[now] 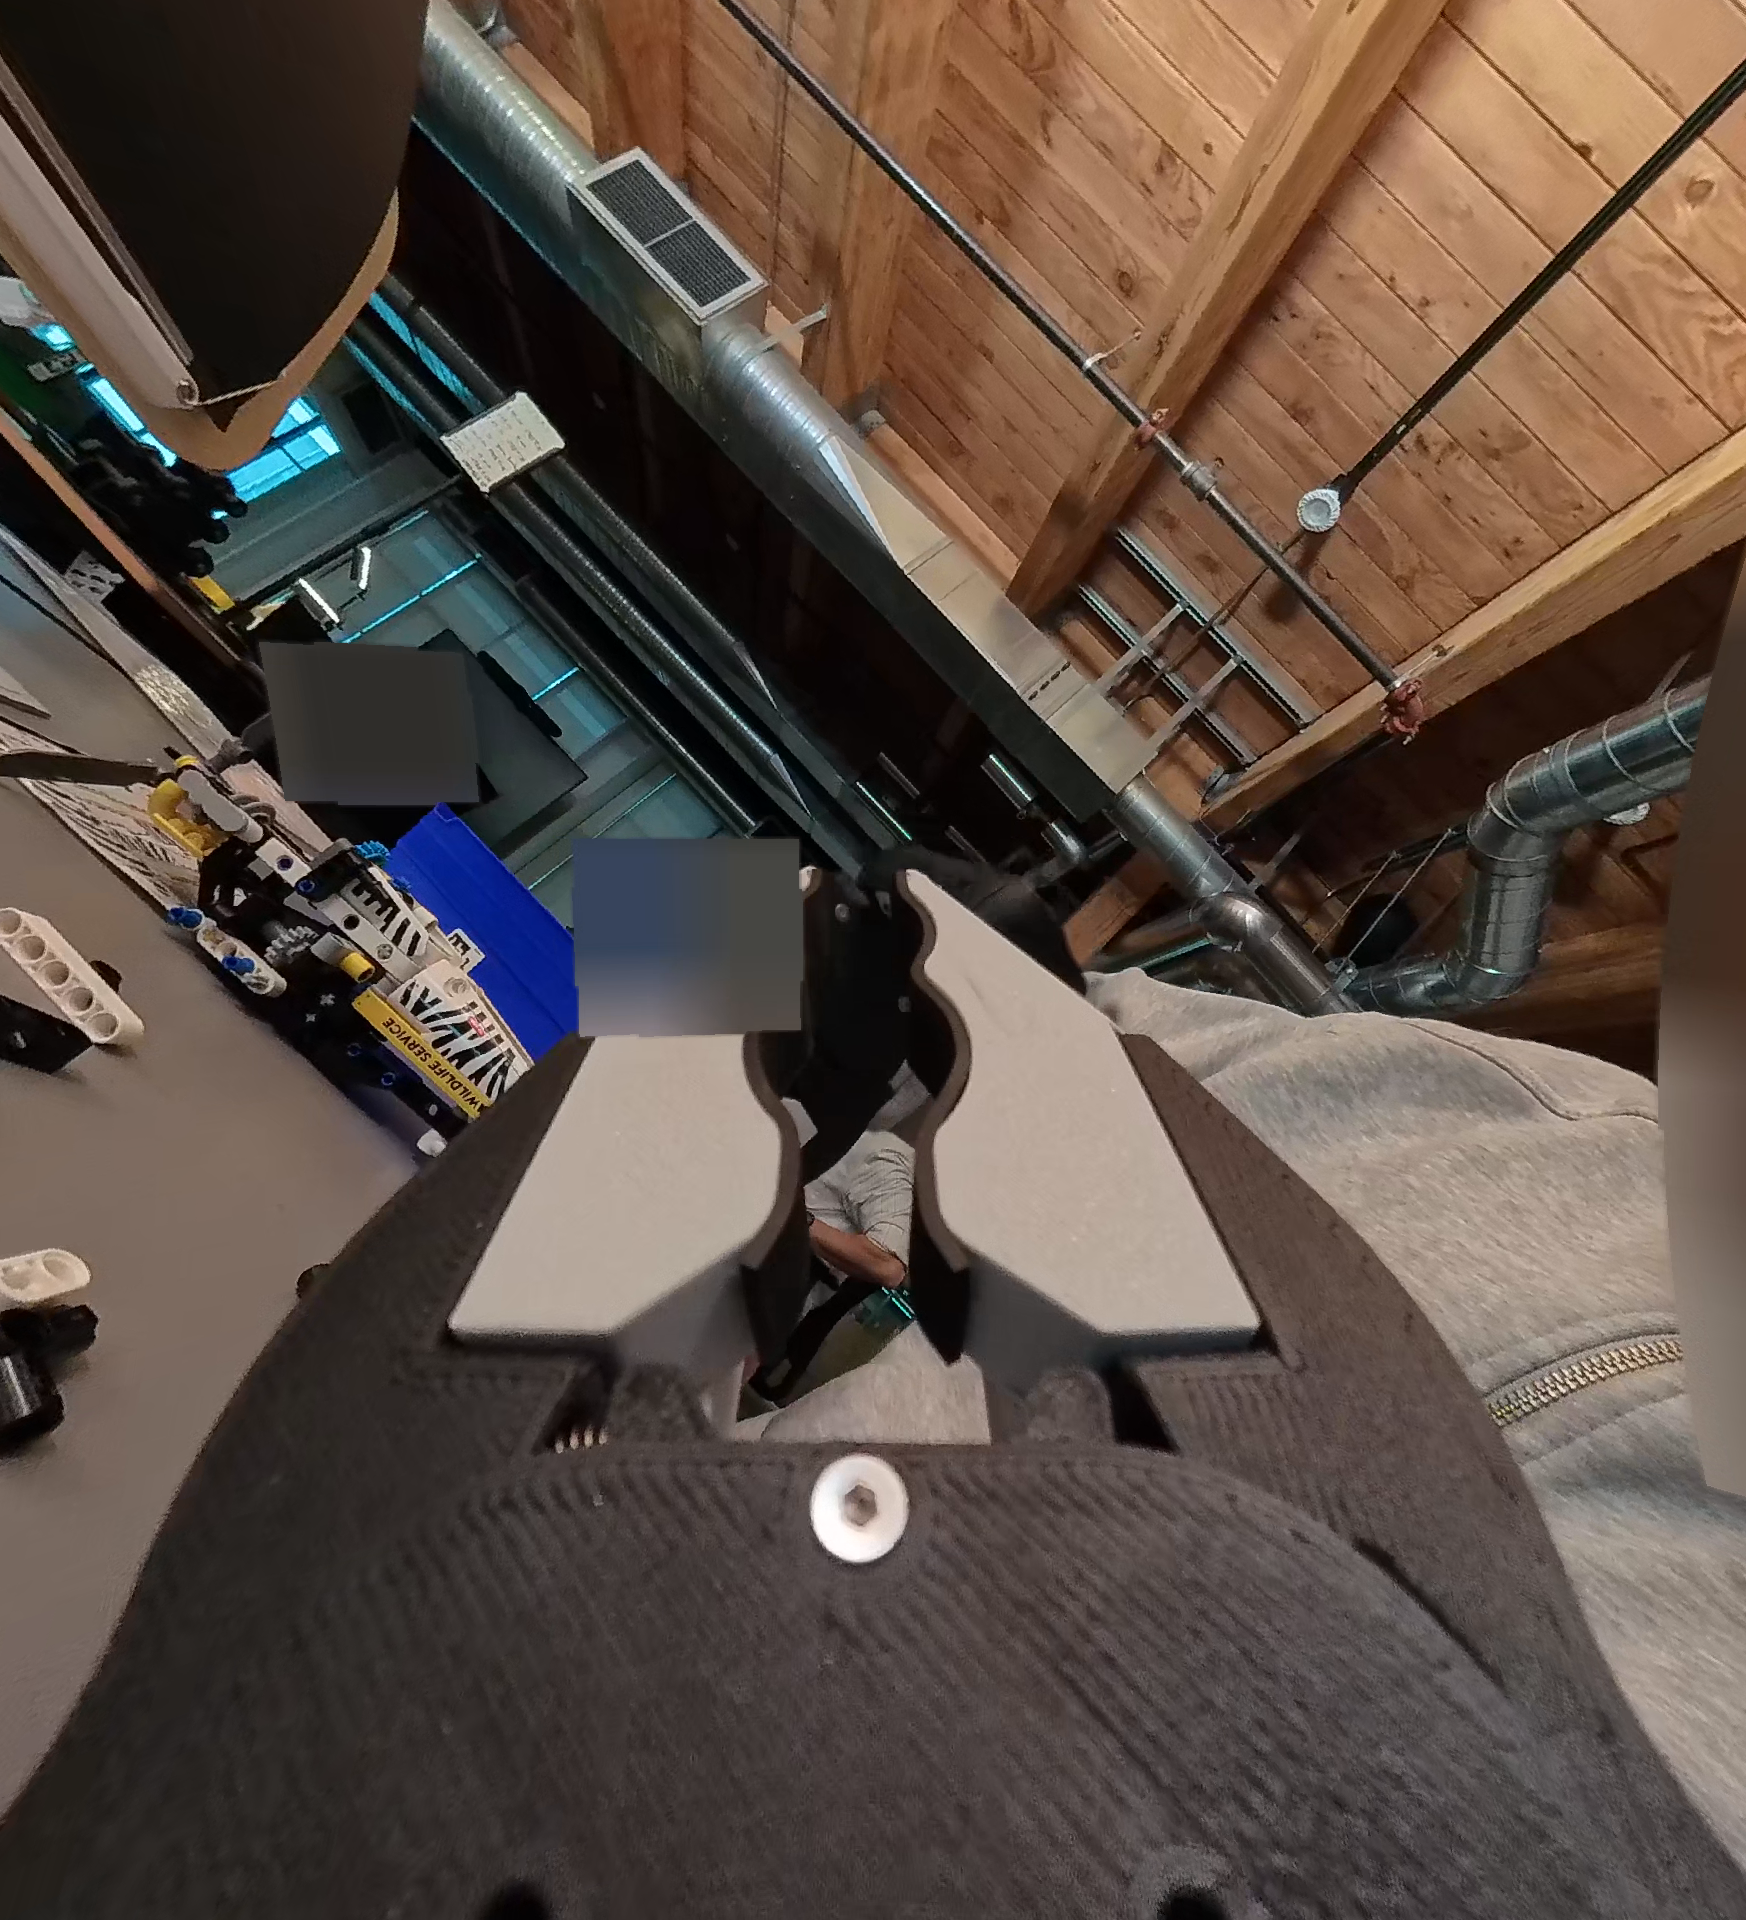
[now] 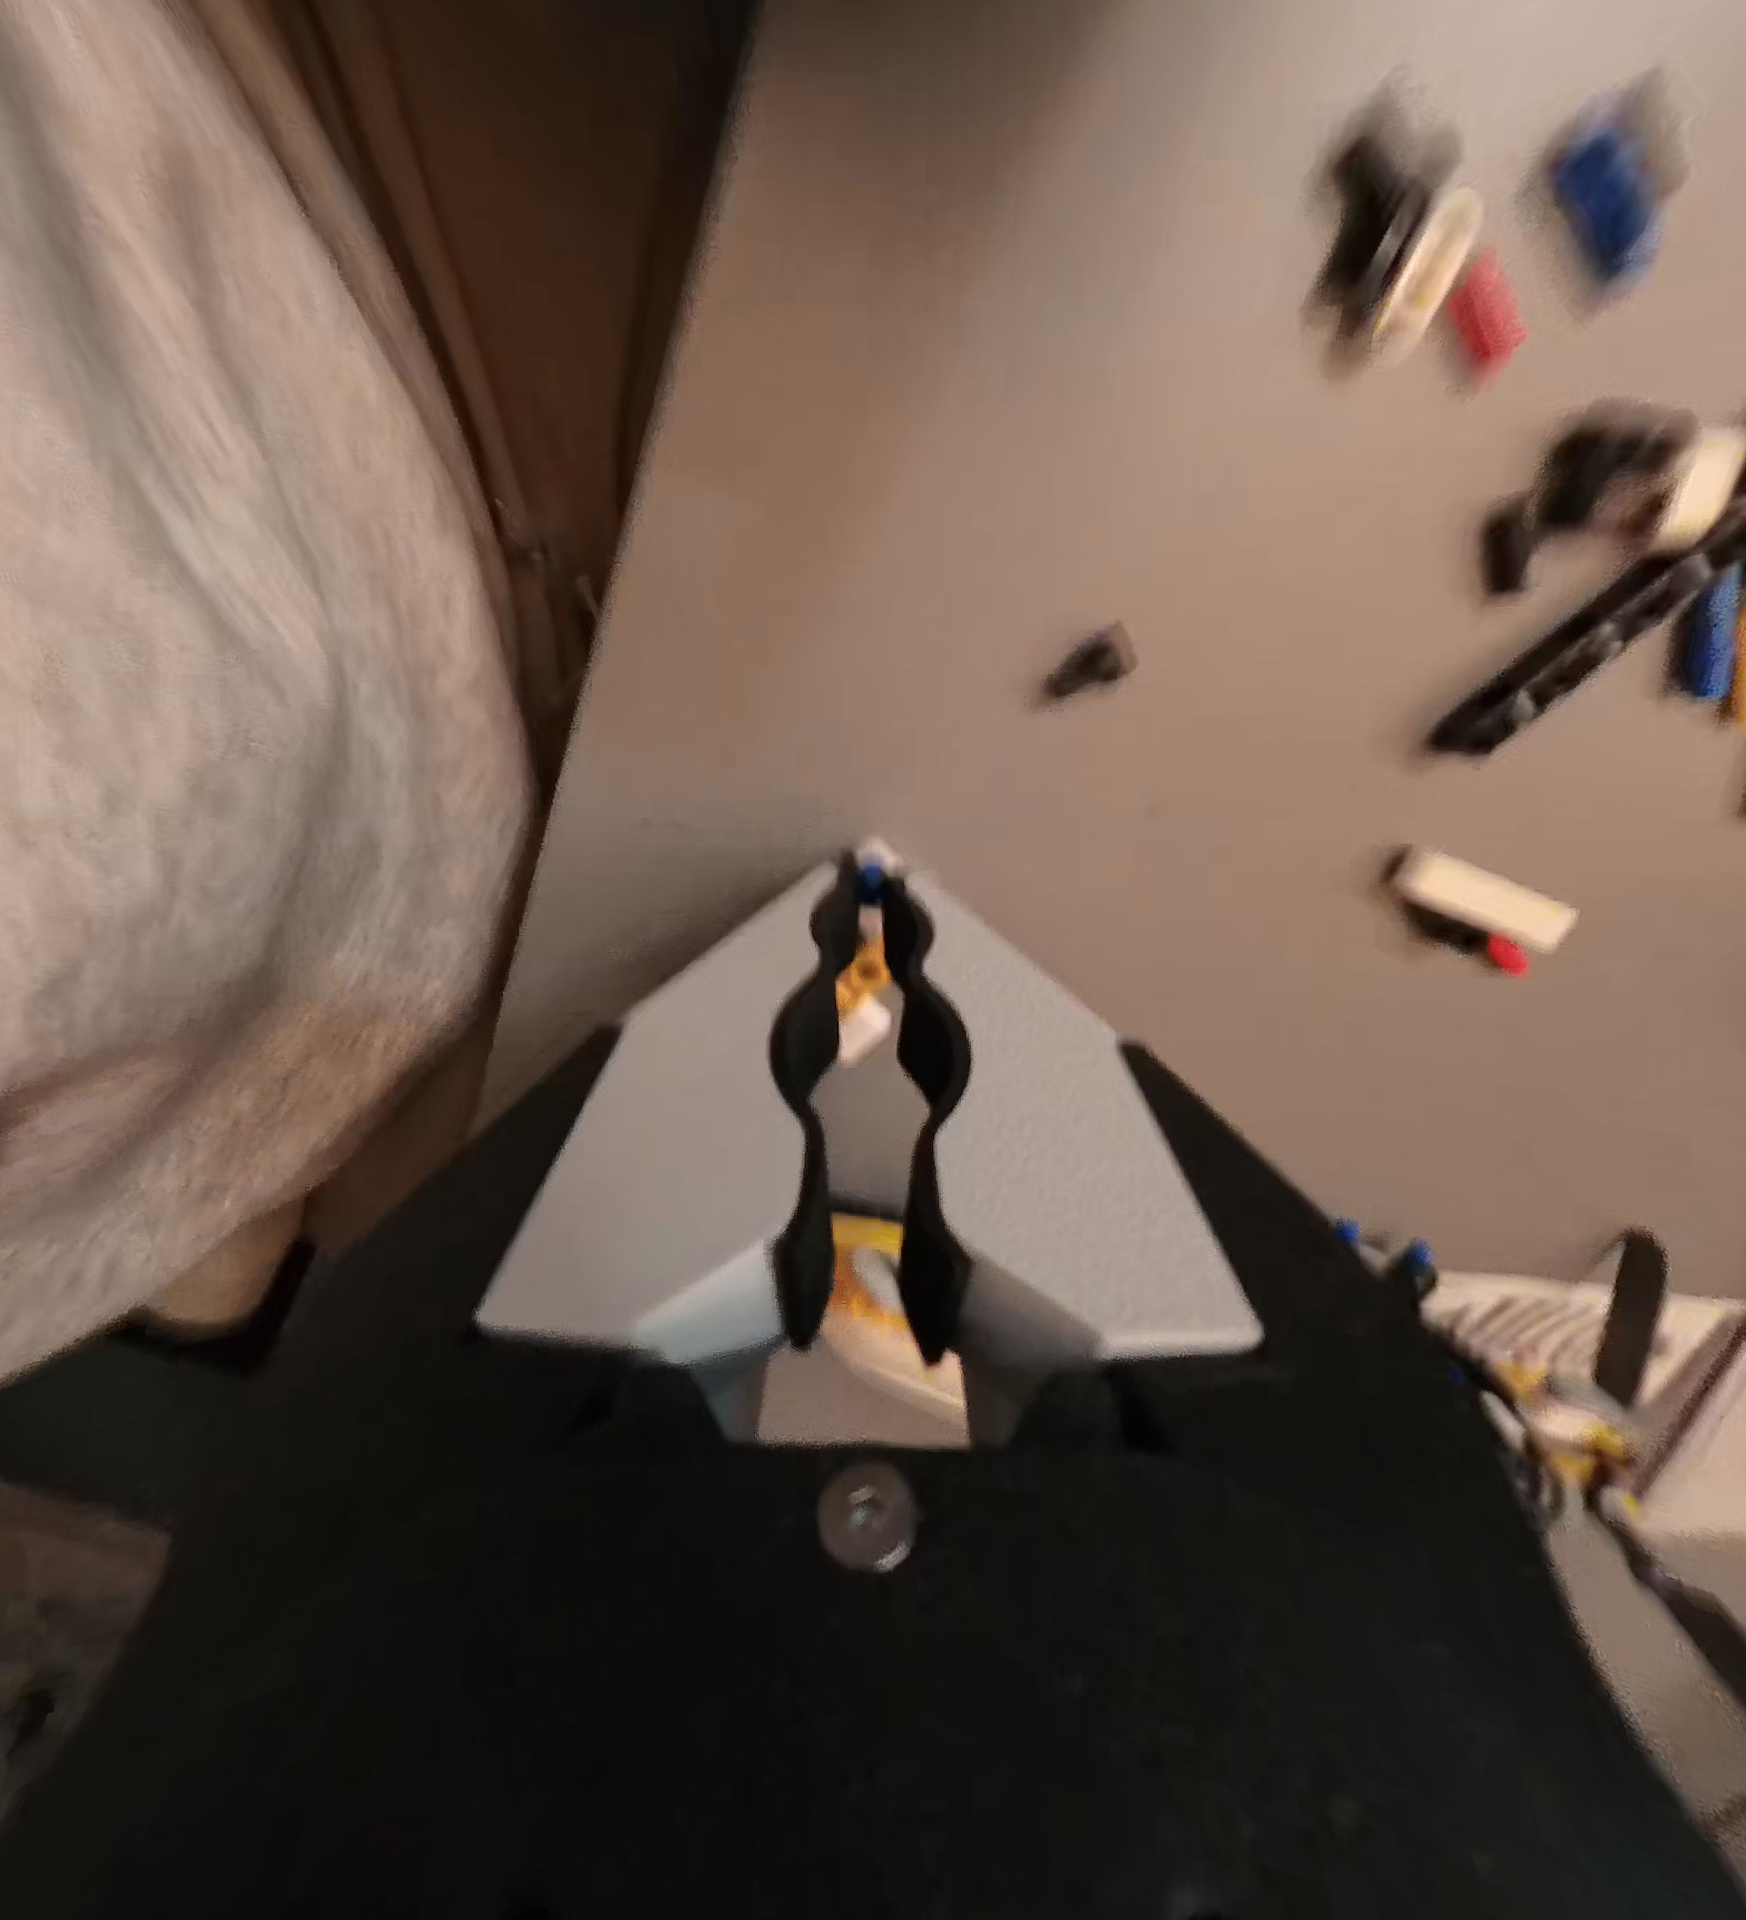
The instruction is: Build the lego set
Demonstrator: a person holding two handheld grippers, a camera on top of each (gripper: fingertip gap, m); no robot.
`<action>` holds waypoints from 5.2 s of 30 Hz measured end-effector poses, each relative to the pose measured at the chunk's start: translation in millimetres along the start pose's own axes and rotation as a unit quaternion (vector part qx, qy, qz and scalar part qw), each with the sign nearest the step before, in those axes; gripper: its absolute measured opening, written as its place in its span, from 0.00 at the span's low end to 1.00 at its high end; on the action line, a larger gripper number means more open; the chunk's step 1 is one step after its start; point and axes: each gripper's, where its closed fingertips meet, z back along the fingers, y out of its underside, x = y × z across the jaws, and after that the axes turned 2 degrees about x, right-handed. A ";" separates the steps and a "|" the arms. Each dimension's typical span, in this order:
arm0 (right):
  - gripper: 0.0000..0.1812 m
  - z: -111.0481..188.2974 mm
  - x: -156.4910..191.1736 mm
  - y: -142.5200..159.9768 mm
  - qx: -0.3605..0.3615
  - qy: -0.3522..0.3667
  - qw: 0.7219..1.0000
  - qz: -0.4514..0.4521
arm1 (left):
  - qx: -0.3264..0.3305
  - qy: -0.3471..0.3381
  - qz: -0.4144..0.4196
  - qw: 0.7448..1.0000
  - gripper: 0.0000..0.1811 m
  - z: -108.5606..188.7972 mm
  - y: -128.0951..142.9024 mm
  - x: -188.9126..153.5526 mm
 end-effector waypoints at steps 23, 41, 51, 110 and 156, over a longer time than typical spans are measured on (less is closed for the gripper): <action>0.02 84.3 -39.2 -27.1 -0.314 0.139 0.922 -0.180 | 0.000 -0.028 -0.074 0.997 0.13 -5.9 3.7 -1.6; 0.01 171.3 -18.8 -5.7 -0.593 0.325 0.695 -0.245 | 0.113 -0.127 -0.383 0.908 0.30 -80.3 77.2 16.2; 0.01 179.2 -28.5 10.8 -0.697 0.202 0.601 -0.334 | 0.137 -0.137 -0.508 0.839 0.26 -108.2 95.5 24.4; 0.11 187.7 42.7 69.9 -0.797 -0.148 0.541 -0.224 | 0.160 0.026 -0.218 0.962 0.06 -164.3 136.6 -13.5; 0.13 183.2 48.8 80.7 -0.795 -0.160 0.541 -0.223 | 0.224 -0.049 -0.382 0.895 0.04 -167.6 151.4 -1.9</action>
